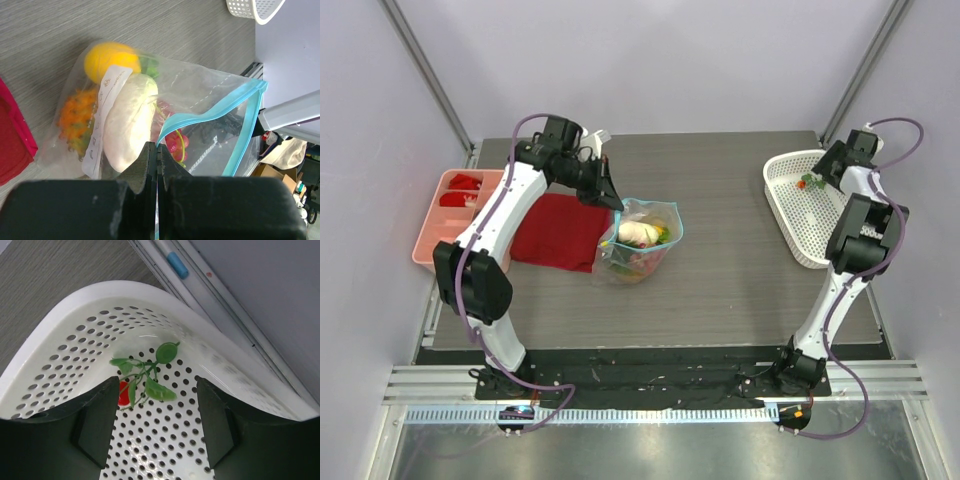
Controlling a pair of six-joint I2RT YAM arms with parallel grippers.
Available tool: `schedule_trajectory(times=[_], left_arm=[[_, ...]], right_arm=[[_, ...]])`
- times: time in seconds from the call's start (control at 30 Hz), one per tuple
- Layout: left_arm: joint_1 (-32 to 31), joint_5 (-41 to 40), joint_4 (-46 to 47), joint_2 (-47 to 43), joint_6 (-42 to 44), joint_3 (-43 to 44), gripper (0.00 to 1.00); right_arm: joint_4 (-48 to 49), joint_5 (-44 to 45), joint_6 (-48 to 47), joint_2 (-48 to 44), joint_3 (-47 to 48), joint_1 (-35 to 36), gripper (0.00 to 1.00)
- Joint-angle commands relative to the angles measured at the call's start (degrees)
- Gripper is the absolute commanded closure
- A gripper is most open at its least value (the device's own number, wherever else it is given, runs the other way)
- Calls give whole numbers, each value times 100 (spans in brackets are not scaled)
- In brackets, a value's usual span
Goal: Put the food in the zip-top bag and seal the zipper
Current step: Pick up the fake fruit from the bin.
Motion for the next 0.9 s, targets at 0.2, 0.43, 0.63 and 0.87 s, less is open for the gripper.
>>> schedule_trajectory(times=[0.2, 0.43, 0.63, 0.87], left_arm=[[123, 175, 64, 129, 25, -22, 99], [185, 228, 20, 191, 16, 48, 99], [202, 193, -32, 200, 95, 92, 99], [211, 202, 20, 130, 25, 57, 99]], right_arm=[[435, 641, 553, 574, 400, 295, 35], [444, 677, 536, 548, 383, 295, 55], [348, 334, 509, 171, 321, 233, 97], [198, -544, 483, -945, 111, 145, 99]])
